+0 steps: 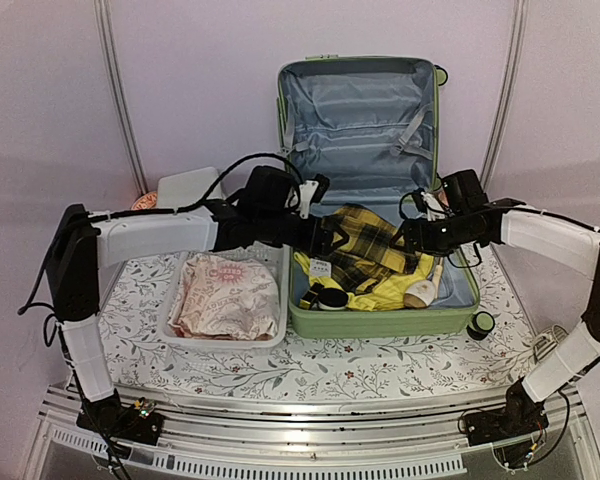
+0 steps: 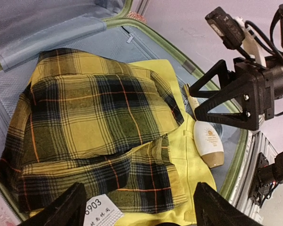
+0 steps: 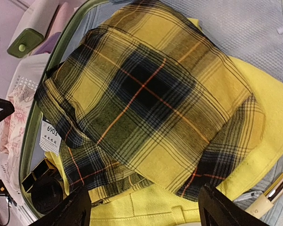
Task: Open, take out, and arrange the luggage
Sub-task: Adjust the clothes in the opened luggage.
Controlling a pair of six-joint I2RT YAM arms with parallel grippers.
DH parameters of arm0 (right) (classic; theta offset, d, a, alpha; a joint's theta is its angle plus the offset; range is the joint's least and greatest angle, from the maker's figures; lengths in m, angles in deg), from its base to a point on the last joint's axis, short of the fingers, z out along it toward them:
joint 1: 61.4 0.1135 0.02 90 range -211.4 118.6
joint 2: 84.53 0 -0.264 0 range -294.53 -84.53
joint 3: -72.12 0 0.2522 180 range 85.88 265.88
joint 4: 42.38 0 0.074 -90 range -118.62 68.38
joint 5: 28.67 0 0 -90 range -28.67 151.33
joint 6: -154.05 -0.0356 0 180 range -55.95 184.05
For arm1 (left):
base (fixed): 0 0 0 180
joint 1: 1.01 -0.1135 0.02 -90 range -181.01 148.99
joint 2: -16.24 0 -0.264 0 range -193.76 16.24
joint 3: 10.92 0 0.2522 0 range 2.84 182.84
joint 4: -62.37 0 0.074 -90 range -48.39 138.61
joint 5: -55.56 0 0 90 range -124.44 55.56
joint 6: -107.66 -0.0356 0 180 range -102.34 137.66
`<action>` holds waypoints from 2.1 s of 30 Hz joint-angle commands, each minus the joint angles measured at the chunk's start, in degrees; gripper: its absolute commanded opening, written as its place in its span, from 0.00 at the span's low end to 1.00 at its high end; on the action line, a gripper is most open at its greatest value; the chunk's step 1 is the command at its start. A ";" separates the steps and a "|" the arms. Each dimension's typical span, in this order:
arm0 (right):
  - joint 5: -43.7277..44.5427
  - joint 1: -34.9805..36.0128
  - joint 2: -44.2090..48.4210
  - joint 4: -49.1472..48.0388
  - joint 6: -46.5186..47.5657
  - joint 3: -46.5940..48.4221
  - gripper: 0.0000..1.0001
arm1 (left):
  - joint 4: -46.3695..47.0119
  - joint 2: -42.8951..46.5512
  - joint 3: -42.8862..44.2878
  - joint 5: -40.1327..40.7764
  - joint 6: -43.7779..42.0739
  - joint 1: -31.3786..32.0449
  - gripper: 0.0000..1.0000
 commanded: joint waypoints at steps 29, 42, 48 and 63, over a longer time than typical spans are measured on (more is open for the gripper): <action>39.91 21.57 -25.45 0.46 30.72 23.45 0.22 | -8.69 11.83 -6.35 5.02 -5.88 -9.38 0.74; 33.91 21.57 -14.12 10.25 22.29 25.79 0.04 | -8.72 13.24 -8.17 4.00 -6.67 -9.52 0.74; 32.25 21.58 -13.81 14.31 19.54 26.94 0.05 | -7.73 13.38 -9.19 2.93 -6.29 -9.52 0.74; 16.73 21.61 -19.10 5.59 13.48 25.50 0.08 | -6.10 9.54 -6.42 -1.09 -4.73 -9.66 0.74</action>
